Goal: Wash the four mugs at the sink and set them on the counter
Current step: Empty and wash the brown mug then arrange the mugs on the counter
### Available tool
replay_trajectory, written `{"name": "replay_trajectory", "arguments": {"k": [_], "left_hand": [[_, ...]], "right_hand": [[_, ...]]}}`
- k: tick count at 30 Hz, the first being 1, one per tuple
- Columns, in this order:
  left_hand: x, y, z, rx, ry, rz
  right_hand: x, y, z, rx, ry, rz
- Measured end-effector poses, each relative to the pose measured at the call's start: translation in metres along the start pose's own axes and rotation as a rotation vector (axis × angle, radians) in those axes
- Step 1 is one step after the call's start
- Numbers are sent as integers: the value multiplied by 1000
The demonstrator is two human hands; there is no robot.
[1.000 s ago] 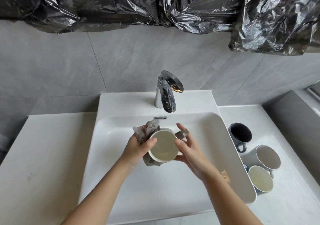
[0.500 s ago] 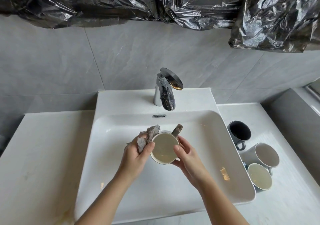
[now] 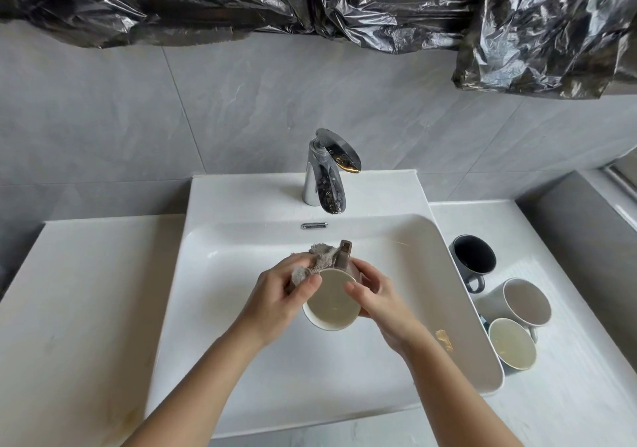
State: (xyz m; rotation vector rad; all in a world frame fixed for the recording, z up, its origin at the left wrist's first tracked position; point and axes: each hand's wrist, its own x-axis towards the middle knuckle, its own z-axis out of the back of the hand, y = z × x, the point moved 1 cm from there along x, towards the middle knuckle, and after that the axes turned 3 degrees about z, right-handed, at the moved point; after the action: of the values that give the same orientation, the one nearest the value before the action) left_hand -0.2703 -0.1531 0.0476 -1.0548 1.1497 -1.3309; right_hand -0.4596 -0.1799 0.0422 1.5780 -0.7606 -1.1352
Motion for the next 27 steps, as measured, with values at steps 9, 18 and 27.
{"name": "replay_trajectory", "arguments": {"k": [9, 18, 27], "left_hand": [[10, -1, 7, -147, 154, 204], [6, 6, -15, -341, -208, 344], [1, -6, -9, -207, -177, 131]], "right_hand": [[1, 17, -1, -38, 122, -37], [-3, 4, -15, 190, -49, -67], [-8, 12, -17, 74, -118, 33]]}}
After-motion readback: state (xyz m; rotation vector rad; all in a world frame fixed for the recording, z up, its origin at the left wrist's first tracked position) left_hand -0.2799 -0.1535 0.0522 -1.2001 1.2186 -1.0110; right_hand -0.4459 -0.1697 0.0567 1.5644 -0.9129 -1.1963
